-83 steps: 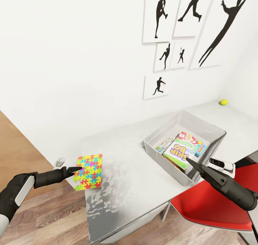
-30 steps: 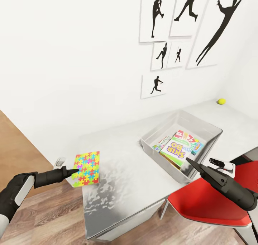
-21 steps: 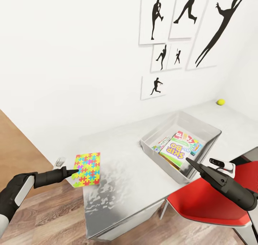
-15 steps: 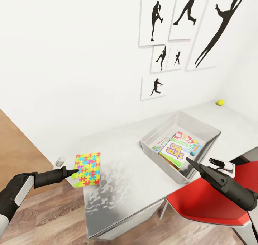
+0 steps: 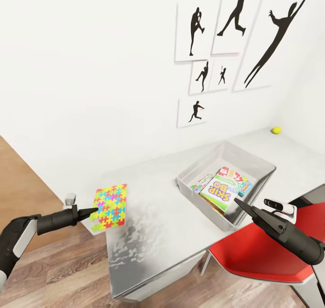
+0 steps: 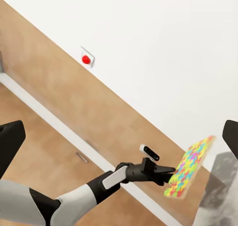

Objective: Put all the toys in the child's room - the three board games (two on the bed and one on the table), the two jigsaw puzzles on the table, and the tennis ball on the table - inside the toy box on the table in the child's room.

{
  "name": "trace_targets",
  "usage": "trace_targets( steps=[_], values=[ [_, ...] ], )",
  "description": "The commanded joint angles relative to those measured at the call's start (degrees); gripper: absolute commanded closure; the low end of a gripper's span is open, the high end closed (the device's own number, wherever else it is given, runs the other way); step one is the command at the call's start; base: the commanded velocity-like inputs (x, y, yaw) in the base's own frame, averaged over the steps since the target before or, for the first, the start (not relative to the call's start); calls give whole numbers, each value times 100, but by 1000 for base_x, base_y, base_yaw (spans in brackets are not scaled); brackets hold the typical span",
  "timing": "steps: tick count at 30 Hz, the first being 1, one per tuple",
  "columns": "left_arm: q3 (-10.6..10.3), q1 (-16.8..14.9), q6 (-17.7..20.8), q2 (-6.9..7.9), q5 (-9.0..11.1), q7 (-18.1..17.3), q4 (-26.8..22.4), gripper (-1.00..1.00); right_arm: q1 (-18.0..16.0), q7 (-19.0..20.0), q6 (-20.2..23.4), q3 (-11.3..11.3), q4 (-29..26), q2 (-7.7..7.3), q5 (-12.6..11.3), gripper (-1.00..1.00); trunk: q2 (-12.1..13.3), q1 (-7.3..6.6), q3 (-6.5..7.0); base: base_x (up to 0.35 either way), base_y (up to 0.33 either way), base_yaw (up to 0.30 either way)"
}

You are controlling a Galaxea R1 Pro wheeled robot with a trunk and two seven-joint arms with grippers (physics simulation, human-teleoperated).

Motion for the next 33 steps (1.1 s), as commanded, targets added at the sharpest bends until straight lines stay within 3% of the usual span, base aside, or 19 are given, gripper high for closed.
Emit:
trace_targets(
  steps=[1, 16, 20, 33],
  values=[
    [27, -3, 38, 2, 8, -47, -3, 100, -3, 7, 38, 1, 0, -1, -22, -100, 37, -21, 12, 0, 0, 0],
    [63, -12, 135, 6, 19, -124, -14, 100, -3, 31, 16, -5, 0, 6, -26, -100, 638, -351, 282, -52, 0, 0],
    [64, -12, 147, 6, 19, -142, -17, 100, -3, 1, -282, -4, 0, 0, -33, -100, 799, -439, 353, -196, 0, 0],
    [46, -12, 171, 24, 18, -503, -163, 100, -3, 60, -424, -63, 0, -1, -57, -100, 1320, -724, 599, -22, 0, -24]
  ],
)
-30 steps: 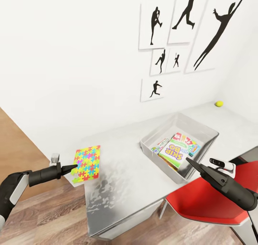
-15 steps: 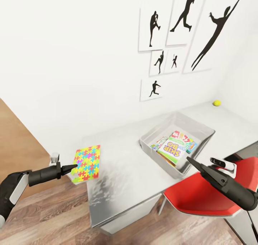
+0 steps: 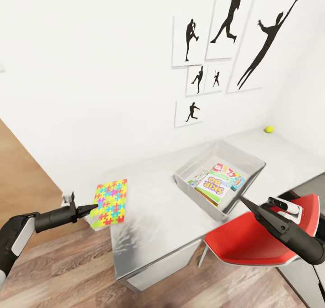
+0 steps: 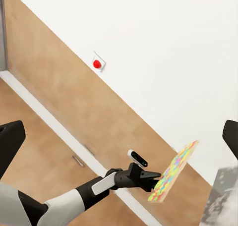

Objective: Put all the toys in the child's room - the three board games (two on the bed and one on the table), the two jigsaw puzzles on the table, and the tennis ball on the table - inside the toy box on the table in the child's room.

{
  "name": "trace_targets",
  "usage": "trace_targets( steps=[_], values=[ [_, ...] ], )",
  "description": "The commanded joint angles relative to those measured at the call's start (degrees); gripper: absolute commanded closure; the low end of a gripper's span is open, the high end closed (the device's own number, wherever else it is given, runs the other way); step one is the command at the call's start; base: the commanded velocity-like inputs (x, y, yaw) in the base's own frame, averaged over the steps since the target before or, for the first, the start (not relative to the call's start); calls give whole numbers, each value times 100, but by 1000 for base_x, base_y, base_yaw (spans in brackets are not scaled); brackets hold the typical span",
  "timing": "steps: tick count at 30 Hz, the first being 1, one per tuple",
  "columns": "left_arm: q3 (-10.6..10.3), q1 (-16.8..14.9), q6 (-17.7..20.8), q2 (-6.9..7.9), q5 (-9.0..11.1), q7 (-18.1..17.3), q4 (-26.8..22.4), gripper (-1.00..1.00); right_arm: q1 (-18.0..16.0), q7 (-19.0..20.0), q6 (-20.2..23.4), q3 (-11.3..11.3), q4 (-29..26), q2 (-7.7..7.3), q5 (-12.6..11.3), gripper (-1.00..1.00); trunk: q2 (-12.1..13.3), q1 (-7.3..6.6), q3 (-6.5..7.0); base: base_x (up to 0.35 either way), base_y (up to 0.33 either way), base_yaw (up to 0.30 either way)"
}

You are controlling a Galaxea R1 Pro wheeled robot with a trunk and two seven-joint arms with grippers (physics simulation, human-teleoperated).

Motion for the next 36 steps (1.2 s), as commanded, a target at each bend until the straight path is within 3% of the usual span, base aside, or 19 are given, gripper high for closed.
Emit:
trace_targets(
  steps=[1, 5, 8, 16, 20, 29, 36],
  values=[
    [-12, 1, 65, 7, 7, -65, -60, 100, -4, 8, 47, -7, 0, -1, -25, -100, 34, -20, 16, 0, 0, -167],
    [-48, 24, 141, 29, -27, -633, -306, 100, -4, 22, 49, -42, 0, -3, -29, -100, 194, -108, 113, 0, 0, -193],
    [-70, 55, 156, 162, -47, -1162, -422, 100, -4, 33, 56, -149, 5, -7, -30, -100, 315, -174, 188, 0, 0, -205],
    [-89, 92, 161, 302, -51, -1844, -590, 100, -4, 121, 76, -577, 79, -10, -34, -100, 596, -327, 368, 0, 0, -208],
    [-96, 115, 161, 308, -53, -1959, -689, 100, -4, 95, 68, -814, 266, -10, -31, -100, 596, -327, 396, 0, 0, -209],
    [-97, 120, 159, 309, -54, -1986, -723, 100, -4, 47, 46, -1070, 1032, -31, -30, -100, 596, -327, 458, 0, 0, -214],
    [-112, 208, 141, 300, -54, -1991, -1028, 100, -4, -153, 45, -1368, 1207, -12, -17, -100, 596, -327, 506, 0, 0, -217]
  ],
)
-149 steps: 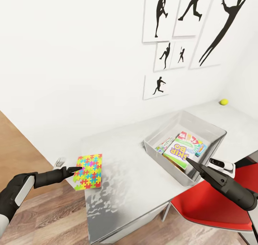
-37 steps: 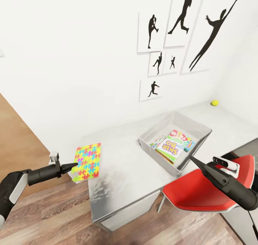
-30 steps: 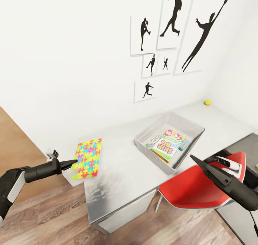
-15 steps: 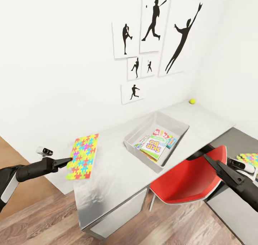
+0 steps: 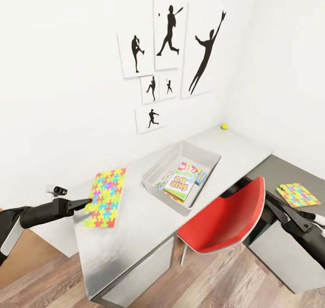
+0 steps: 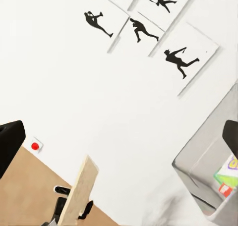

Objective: Put all the toys in the child's room - the three board games (two on the bed and one on the table), the two jigsaw puzzles on the table, and the tennis ball on the table - inside the toy box on the table in the child's room.

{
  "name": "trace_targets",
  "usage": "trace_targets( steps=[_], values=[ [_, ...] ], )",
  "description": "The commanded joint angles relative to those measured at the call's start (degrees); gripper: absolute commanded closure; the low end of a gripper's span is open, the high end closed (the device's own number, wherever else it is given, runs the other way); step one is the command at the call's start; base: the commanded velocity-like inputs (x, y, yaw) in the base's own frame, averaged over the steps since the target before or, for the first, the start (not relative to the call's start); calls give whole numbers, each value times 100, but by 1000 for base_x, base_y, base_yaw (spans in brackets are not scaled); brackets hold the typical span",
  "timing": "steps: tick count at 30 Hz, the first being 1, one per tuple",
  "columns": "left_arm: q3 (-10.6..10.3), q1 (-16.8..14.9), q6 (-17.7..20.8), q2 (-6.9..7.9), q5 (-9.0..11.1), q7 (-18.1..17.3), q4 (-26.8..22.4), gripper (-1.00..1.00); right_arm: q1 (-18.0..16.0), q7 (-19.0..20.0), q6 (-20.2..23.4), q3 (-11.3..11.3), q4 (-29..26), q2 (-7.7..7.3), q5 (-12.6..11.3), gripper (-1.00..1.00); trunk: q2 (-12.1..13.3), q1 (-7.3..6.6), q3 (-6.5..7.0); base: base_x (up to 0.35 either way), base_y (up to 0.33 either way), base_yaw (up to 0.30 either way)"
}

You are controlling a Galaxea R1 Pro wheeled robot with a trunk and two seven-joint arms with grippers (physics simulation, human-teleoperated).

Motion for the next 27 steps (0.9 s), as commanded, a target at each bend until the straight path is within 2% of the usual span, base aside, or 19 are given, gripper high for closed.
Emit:
trace_targets(
  steps=[1, 6, 15, 21, 27],
  values=[
    [-1, 45, 58, 0, 4, -18, -99, 100, -6, -49, 45, -12, 22, 0, -22, -100, -10, 3, -3, 0, 0, -217],
    [4, 202, 62, -9, 4, -19, -433, 100, -6, -146, 45, -29, 99, 8, -21, -100, -10, 3, 31, 0, 0, -217],
    [11, 237, 35, -41, -4, -4, -486, 100, -6, -514, 29, -29, 105, 10, 1, -100, -10, 3, 58, 0, -16, -91],
    [13, 238, 26, -49, -5, -1, -487, 100, -6, -554, 27, -21, 89, 15, 13, -100, -10, 3, 61, 0, -245, -11],
    [13, 238, 20, -50, -5, 7, -487, 100, -6, -556, 27, -14, 94, 17, 17, -100, -10, 3, 93, 24, -293, -166]
  ],
)
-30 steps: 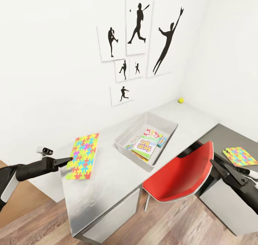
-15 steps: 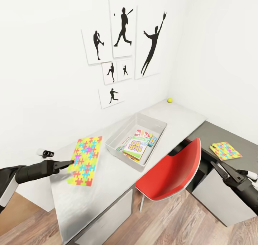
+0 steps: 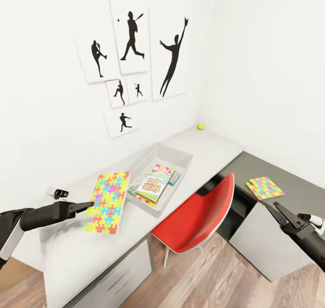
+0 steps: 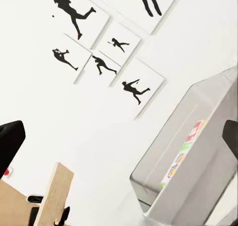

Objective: Put all the toys in the child's room - the three board games (two on the bed and one on the table), the two jigsaw puzzles on the table, and the tennis ball on the table - inside the toy box on the table in the child's room.

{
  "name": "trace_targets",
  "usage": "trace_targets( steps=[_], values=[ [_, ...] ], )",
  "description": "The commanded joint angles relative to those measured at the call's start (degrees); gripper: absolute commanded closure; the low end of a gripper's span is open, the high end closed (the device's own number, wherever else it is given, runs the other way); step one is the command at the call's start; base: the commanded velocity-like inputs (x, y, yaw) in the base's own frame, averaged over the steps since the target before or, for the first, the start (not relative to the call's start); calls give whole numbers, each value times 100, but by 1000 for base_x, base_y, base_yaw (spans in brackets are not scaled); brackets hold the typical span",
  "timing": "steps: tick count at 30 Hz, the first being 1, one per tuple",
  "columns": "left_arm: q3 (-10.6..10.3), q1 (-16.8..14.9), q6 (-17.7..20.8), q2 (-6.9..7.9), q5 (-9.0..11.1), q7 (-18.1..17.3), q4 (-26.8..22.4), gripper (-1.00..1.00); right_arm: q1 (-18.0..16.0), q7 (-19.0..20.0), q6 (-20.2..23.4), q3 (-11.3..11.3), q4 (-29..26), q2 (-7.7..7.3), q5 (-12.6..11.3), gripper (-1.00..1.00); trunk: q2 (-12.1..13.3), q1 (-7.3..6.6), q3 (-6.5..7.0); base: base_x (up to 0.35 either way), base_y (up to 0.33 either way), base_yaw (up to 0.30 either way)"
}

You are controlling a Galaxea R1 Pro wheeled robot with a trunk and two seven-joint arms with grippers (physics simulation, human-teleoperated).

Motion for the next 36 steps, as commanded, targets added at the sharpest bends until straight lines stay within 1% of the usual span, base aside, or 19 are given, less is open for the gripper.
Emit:
trace_targets(
  steps=[1, 10, 14, 17, 29, 36],
  values=[
    [0, -2, 60, 3, 2, -17, -4, 100, -6, 7, 39, 0, 7, 0, -23, -100, -10, 4, -4, 138, -247, -204],
    [4, 5, 52, 3, 2, -17, -10, 100, -6, 16, 15, 1, 13, 1, -26, -100, -10, 4, 58, 230, -158, -210],
    [4, 6, 51, 3, 2, -17, -11, 100, -6, 14, -293, 23, 13, -6, -30, -100, -10, 4, 90, 216, -82, -159],
    [5, 17, 51, 3, 2, -17, -19, 100, -6, 13, -416, 39, 10, -7, -30, -100, -10, 4, 115, 141, -90, -106],
    [8, 83, 48, 3, 2, -25, -65, 100, -6, 24, -469, 53, -9, -8, -31, -100, -10, 4, 222, 18, -117, -81],
    [17, 86, 43, 10, 2, -32, -66, 100, -6, 30, -472, 54, -34, -8, -31, -100, -10, 4, 286, 0, -31, -37]
  ],
)
